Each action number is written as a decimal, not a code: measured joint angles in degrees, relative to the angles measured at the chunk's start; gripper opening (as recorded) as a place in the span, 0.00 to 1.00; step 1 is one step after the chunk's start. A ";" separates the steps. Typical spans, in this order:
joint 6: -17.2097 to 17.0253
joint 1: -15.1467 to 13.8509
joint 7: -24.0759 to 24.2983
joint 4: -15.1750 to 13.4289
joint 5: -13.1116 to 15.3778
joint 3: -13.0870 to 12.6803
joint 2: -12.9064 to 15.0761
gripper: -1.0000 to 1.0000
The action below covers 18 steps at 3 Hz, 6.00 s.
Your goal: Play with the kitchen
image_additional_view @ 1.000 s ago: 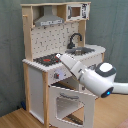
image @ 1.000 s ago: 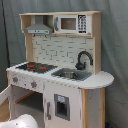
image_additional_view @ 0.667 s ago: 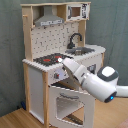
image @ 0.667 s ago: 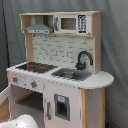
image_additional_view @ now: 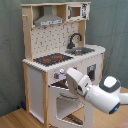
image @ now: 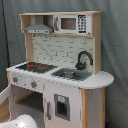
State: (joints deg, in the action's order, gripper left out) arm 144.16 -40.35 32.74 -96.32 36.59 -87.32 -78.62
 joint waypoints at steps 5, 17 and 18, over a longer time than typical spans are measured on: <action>-9.00 3.08 27.37 -0.91 -4.14 -12.84 0.02 1.00; -11.36 6.98 32.00 -32.45 -20.61 -15.65 0.33 0.00; -7.06 5.45 31.63 -36.33 -20.53 -14.98 0.32 0.00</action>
State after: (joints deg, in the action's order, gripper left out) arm 137.10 -34.90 64.37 -132.66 16.06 -102.30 -78.30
